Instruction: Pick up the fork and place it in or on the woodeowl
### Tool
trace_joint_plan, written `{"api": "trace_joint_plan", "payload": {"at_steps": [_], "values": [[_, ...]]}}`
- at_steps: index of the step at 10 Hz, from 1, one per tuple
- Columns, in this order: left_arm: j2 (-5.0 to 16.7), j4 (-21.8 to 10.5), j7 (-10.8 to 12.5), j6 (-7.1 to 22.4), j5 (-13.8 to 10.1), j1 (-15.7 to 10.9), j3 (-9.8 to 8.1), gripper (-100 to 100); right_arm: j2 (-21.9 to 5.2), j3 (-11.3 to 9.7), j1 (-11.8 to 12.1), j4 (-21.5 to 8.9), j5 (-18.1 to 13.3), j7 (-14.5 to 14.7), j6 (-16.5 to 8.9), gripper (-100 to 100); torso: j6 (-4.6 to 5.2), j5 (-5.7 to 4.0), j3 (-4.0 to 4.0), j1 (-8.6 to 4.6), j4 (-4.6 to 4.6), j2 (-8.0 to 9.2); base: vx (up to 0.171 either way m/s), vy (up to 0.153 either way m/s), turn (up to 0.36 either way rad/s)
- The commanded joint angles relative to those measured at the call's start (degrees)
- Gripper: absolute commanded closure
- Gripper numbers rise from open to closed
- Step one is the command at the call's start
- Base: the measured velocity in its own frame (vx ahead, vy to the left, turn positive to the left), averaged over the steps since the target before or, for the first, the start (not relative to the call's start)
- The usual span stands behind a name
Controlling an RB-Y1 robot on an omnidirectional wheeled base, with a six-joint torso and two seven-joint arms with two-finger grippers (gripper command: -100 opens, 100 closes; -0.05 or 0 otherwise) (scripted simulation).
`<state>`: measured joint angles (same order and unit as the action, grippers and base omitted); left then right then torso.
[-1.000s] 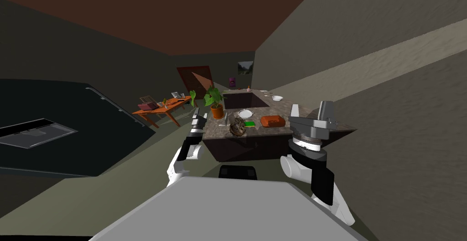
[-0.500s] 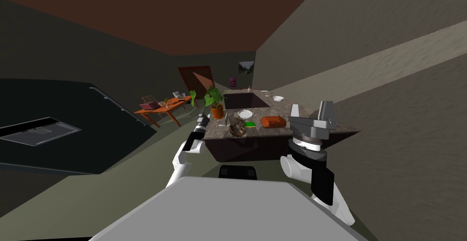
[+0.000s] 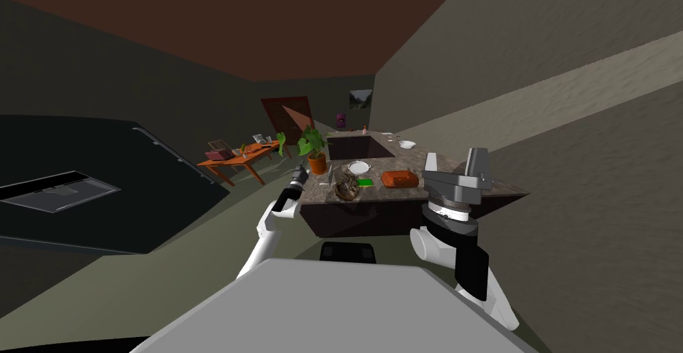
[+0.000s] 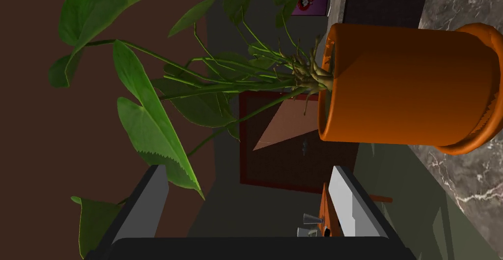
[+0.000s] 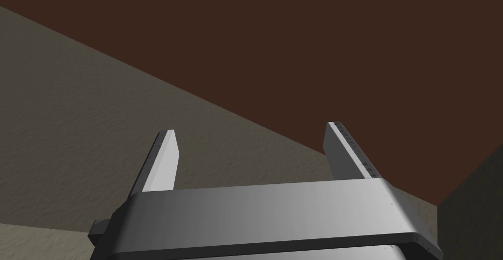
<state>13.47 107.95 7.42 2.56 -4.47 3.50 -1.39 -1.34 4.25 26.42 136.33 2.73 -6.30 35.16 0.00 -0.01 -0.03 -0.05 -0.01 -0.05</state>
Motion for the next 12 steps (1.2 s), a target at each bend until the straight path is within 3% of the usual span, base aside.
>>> {"api": "trace_joint_plan", "payload": {"at_steps": [1,2,4,5,6,7,9,10,11,12], "values": [[0.7,-2.0,0.1,2.5,-0.2,-1.3,-0.07,-100,0.0,0.0,0.0,0.0,0.0,0.0,0.0,0,0.0,0.0,0.0,0.0,0.0,0.0,0.011,-0.02,0.008],[1.9,-4.3,0.0,4.3,-0.4,-3.6,-0.11,-100,0.0,0.0,0.0,0.0,0.0,0.0,0.0,0,0.0,0.0,0.0,-0.01,0.0,-0.01,0.013,-0.033,0.009],[1.9,-5.3,0.0,6.4,-0.4,-3.9,-0.11,-100,0.0,0.0,0.0,0.0,0.0,0.0,0.0,0,0.0,-0.01,-0.01,-0.05,-0.01,-0.02,0.009,-0.021,0.002],[3.0,-8.0,-0.1,8.7,-0.7,-6.6,-0.16,-100,0.0,0.0,0.0,0.0,0.0,0.0,0.0,0,0.0,0.0,0.0,0.0,0.0,0.01,0.007,-0.024,0.002],[3.0,-8.6,-0.1,10.2,-0.7,-6.6,-0.16,-100,0.0,0.0,0.0,0.0,0.0,0.0,0.0,0,0.0,-0.01,0.0,-0.03,0.0,0.0,0.011,-0.027,0.001],[4.1,-11.1,-0.3,11.8,-0.9,-9.3,-0.22,-100,0.0,0.0,0.0,0.0,0.0,0.0,0.0,0,0.0,-0.01,-0.01,-0.04,0.0,-0.01,0.016,-0.037,-0.003],[4.1,-12.0,-0.3,14.2,-0.9,-9.3,-0.22,-100,0.0,0.0,0.0,0.0,0.0,0.0,0.0,0,0.0,-0.01,-0.01,-0.07,-0.01,-0.01,0.009,-0.025,0.001],[5.3,-15.0,-0.5,16.4,-1.2,-12.0,-0.29,-100,0.0,0.0,0.0,0.0,0.0,0.0,0.0,0,-0.01,-0.01,0.0,-0.02,0.0,0.01,0.012,-0.025,-0.008],[5.3,-15.4,-0.5,17.9,-1.2,-12.0,-0.29,-100,0.0,0.0,0.0,0.0,0.0,0.0,0.0,0,0.0,-0.01,-0.01,-0.04,0.0,-0.02,0.013,-0.029,-0.005],[6.4,-18.0,-0.7,19.8,-1.6,-14.8,-0.37,-100,0.0,0.0,0.0,0.0,0.0,0.0,0.0,0,0.0,-0.01,-0.01,-0.05,-0.01,-0.01,0.015,-0.048,-0.014]]}}
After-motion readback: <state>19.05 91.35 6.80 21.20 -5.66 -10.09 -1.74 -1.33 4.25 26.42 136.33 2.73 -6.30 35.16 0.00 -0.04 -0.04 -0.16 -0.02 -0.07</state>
